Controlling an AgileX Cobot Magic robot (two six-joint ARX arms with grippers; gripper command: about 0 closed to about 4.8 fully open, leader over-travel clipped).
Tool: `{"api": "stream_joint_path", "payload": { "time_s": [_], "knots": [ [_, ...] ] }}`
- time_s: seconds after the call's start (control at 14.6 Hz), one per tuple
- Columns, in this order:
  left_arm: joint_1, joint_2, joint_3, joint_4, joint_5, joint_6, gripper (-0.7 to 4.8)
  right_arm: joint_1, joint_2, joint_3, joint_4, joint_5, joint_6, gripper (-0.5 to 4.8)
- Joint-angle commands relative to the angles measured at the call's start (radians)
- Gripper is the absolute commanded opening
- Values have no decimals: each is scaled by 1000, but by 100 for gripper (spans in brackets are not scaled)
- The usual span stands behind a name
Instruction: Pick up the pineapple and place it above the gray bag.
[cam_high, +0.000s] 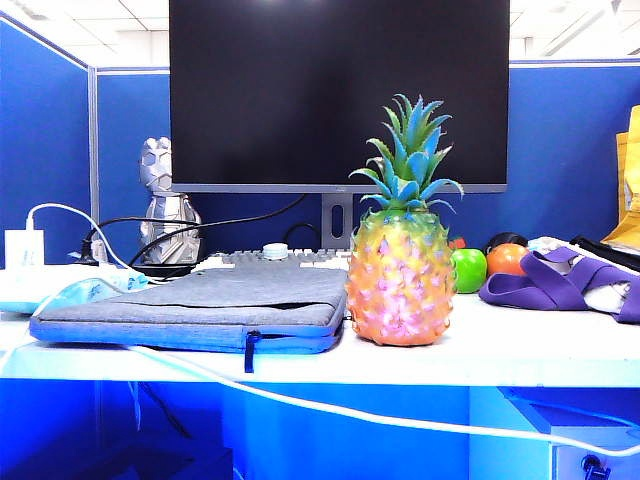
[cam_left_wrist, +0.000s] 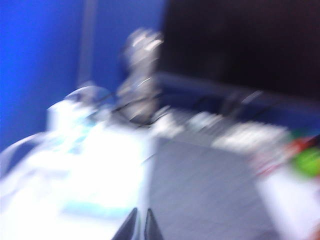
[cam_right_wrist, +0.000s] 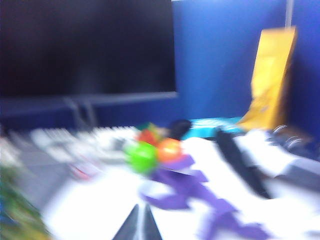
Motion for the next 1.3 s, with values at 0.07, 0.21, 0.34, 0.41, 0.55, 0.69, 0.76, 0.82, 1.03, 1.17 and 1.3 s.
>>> {"api": "stream_joint_path", "payload": {
  "time_s": [0.07, 0.21, 0.34, 0.41, 0.55, 0.69, 0.76, 0.82, 1.03, 1.17, 1.3],
  "knots": [
    [2, 6, 16, 124, 52, -59, 102, 1, 13, 13, 159, -228, 79, 235],
    [2, 67, 64, 135, 53, -79, 362, 0, 72, 90, 194, -238, 67, 470],
    [2, 188, 137, 151, 83, -70, 479, 0, 188, 188, 197, -309, 64, 479],
    [2, 314, 217, 151, 105, -65, 479, 0, 311, 264, 200, -360, 65, 479],
    [2, 490, 332, 143, 159, -41, 479, 0, 528, 379, 199, -425, 64, 479],
    [2, 633, 453, 51, 158, 39, 479, 0, 785, 512, 202, -515, 58, 479],
    [2, 698, 506, 23, 167, 74, 479, 0, 918, 585, 195, -561, 47, 479],
    [2, 746, 541, 10, 179, 90, 479, 0, 1038, 649, 192, -603, 45, 479],
    [2, 845, 626, -80, 190, 146, 479, 0, 1291, 831, 78, -748, 46, 479],
    [2, 858, 626, -113, 203, 152, 479, 1, 1347, 865, 63, -771, 46, 479],
    [2, 858, 626, -118, 204, 156, 479, 0, 1339, 865, 4, -806, 45, 479]
  ]
}}
